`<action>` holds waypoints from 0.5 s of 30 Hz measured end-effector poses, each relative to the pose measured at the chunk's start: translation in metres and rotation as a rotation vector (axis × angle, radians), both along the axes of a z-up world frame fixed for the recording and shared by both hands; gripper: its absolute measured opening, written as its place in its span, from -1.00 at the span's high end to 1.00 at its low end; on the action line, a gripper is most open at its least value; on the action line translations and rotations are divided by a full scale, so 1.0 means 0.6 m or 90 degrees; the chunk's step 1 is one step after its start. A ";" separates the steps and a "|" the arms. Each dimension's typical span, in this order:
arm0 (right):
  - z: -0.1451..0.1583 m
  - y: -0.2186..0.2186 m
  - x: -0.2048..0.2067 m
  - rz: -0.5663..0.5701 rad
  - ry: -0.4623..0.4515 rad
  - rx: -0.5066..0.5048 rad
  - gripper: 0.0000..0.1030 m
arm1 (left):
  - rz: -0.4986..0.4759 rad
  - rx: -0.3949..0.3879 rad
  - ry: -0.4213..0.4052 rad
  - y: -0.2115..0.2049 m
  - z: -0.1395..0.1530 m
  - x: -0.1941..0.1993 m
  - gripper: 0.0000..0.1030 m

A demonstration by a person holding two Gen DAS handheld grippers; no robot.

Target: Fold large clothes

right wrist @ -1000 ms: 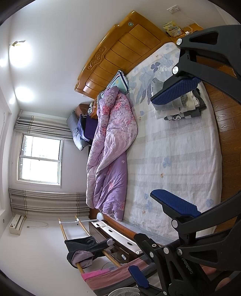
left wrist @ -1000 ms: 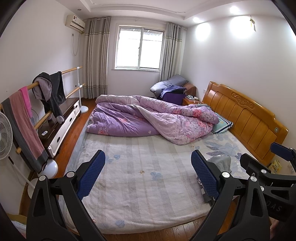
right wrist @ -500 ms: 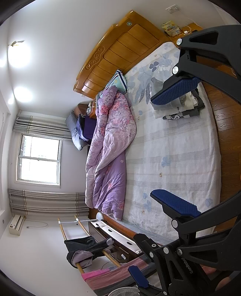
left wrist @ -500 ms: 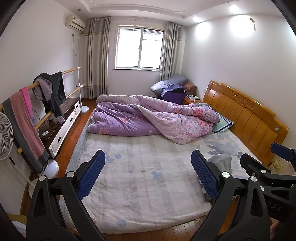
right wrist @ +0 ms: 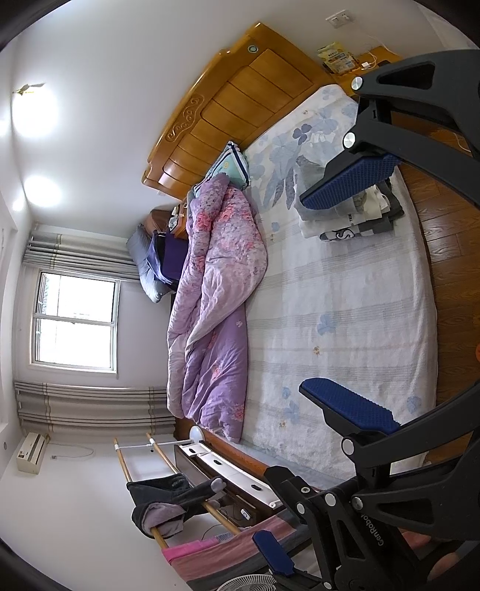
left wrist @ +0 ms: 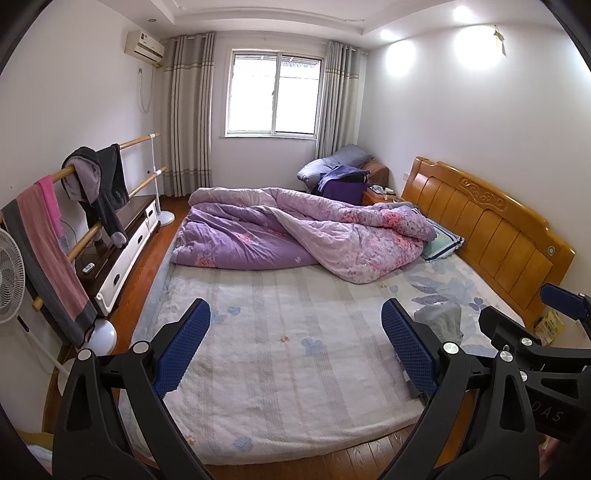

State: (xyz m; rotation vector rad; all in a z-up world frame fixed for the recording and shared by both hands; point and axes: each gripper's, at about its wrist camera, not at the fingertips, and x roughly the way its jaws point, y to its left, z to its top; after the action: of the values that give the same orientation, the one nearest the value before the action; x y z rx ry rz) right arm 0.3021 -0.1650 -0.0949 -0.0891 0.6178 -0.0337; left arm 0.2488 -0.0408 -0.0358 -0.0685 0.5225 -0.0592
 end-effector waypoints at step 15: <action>0.000 -0.001 0.001 -0.001 0.001 0.001 -0.73 | -0.003 0.006 0.000 0.007 -0.003 -0.001 -0.83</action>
State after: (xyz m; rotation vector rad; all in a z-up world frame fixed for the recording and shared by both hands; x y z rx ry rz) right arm 0.3026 -0.1655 -0.0950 -0.0874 0.6196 -0.0355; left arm 0.2482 -0.0367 -0.0377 -0.0582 0.5233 -0.0617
